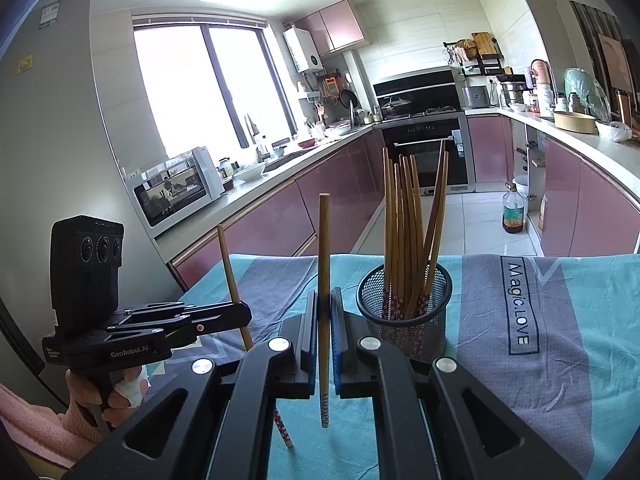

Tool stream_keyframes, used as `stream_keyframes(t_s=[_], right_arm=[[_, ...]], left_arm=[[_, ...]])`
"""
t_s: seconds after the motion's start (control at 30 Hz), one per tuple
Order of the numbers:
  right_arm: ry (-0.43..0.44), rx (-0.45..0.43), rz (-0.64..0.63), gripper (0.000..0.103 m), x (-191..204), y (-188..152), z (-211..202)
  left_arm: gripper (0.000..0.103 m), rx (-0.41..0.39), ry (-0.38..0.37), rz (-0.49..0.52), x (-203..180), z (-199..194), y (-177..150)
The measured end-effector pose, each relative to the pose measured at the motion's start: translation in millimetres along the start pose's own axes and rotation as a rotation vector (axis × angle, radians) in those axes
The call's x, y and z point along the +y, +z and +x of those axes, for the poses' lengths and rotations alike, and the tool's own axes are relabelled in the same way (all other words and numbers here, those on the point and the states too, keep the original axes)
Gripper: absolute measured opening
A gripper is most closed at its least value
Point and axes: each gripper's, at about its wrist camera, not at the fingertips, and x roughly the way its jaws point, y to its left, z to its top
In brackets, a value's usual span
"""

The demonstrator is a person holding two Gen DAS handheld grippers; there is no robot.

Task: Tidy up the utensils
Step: 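Carry the left tool's chopstick over the mesh cup while the right tool follows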

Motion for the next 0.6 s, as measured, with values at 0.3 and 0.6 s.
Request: stream_keyframes(t_s=[0.3, 0.6], right_arm=[[-0.011, -0.018, -0.009, 0.005, 0.4, 5.0, -5.4], [-0.017, -0.031, -0.015, 0.005, 1.1, 9.5, -9.9]], left_arm=[[0.007, -0.01, -0.001, 0.004, -1.3, -0.4, 5.2], [0.007, -0.021, -0.01, 0.014, -2.7, -1.9, 10.7]])
